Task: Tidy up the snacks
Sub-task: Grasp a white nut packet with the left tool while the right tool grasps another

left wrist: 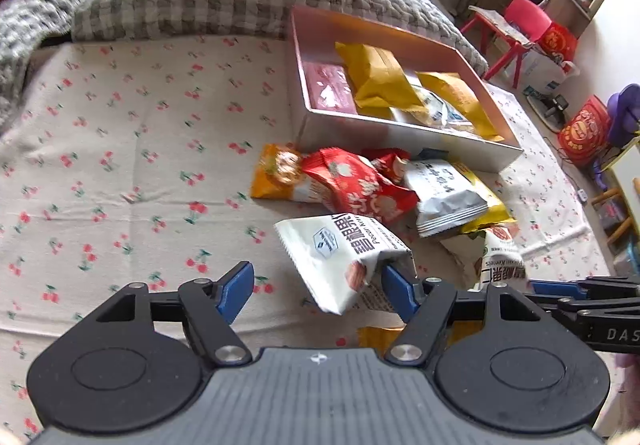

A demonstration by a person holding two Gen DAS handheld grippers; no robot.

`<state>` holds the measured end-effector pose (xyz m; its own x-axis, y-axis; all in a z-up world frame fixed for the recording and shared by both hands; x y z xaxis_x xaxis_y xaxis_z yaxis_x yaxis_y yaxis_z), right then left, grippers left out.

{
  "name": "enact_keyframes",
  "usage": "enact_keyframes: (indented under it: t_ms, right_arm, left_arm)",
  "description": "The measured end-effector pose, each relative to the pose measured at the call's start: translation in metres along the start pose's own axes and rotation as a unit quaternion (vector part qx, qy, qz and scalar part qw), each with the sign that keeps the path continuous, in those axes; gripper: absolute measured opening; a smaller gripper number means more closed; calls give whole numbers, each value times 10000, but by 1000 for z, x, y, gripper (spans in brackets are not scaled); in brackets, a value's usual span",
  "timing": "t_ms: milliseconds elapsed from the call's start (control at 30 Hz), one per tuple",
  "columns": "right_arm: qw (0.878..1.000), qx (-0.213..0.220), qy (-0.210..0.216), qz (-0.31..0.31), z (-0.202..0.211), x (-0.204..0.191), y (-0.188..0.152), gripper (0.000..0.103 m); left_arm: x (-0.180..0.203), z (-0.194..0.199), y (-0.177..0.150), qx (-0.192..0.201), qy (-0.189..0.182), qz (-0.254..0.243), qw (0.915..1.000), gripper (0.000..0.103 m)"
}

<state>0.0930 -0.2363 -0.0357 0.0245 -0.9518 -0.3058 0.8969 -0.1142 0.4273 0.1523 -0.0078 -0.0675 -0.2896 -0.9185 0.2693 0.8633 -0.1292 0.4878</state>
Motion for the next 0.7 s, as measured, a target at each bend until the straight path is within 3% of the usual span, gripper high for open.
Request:
enact_keyframes:
  t_ms: [67, 133, 400, 533, 600, 633, 700]
  right_arm:
    - [9998, -79, 101, -153, -1, 2, 1, 68]
    - [9995, -24, 190, -261, 1, 4, 3, 71]
    - [9980, 117, -98, -612, -8, 13, 9, 71]
    - [9965, 96, -71, -822, -15, 19, 10, 70]
    - [9961, 64, 2, -879, -18, 19, 9, 64]
    - [9959, 26, 65, -903, -20, 19, 9, 54]
    - [9955, -50, 86, -947, -23, 19, 7, 47]
  left_arm:
    - [2, -3, -1, -81, -76, 54, 9999, 74]
    - [5, -4, -1, -108, -80, 26, 9999, 76]
    - [10, -10, -1, -133, -285, 283, 9991, 78]
    - [12, -13, -2, -162, -458, 485, 9976, 74]
    - [12, -13, -3, -148, -512, 568, 9970, 73]
    - [11, -13, -3, -148, -544, 606, 9966, 72]
    - [10, -14, -4, -165, -602, 689, 9957, 70]
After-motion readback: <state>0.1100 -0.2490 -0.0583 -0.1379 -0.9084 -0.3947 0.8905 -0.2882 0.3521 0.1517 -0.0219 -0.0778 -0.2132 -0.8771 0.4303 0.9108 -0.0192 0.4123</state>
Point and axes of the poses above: each gripper's, at about its wrist camera, not at the fingertips, and z roughly against the way its jaws point, x to its right, y to its top, the point moved 5 cm from there along -z, roughly the way its jaws point, and after that the axes turned 1 degree about -x, right-handed, at the moved point
